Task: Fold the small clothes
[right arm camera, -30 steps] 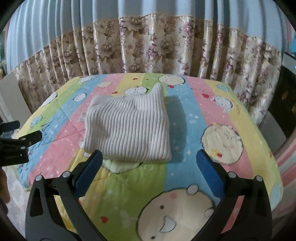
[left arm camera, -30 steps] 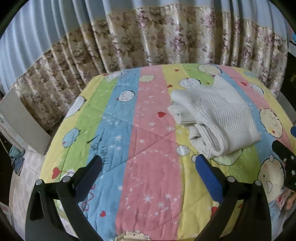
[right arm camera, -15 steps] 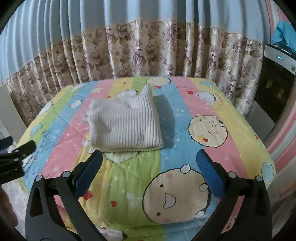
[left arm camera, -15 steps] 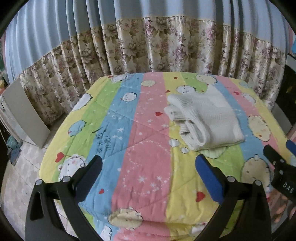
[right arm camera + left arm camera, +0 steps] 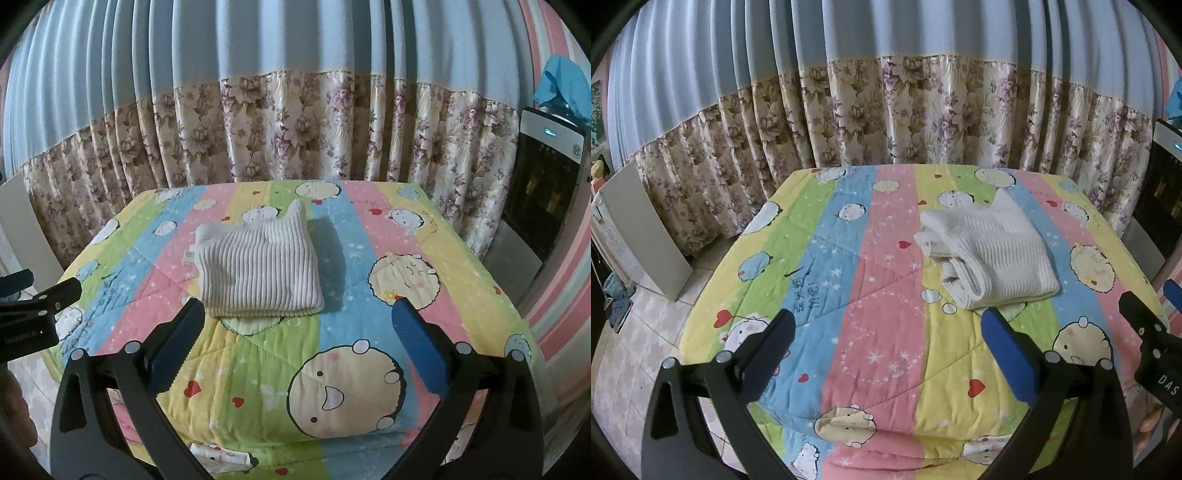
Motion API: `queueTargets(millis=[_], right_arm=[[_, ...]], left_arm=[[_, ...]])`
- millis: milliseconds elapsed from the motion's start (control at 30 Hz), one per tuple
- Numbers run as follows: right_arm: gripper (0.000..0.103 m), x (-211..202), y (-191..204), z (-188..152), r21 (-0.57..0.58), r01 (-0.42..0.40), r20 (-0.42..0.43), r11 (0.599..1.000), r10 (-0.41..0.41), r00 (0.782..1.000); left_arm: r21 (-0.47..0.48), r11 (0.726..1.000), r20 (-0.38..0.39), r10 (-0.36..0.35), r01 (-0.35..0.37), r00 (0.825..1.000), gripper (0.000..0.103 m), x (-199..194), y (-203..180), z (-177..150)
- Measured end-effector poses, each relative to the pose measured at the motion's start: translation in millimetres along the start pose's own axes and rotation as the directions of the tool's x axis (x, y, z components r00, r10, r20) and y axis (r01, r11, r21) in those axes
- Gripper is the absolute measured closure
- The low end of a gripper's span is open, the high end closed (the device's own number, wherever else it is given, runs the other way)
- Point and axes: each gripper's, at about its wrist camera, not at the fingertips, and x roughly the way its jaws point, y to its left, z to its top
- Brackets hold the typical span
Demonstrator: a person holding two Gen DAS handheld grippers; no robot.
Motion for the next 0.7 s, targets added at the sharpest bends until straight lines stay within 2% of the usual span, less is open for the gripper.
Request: queueTargets(millis=[700], right_arm=[[0.003,-2,-5,10,0.007,0.012,0.008,1.0,-0.012,1.0]], left_arm=[[-0.01,1.0,0.038,-0.003,0.003,0.999,0.002,-15,5,9]])
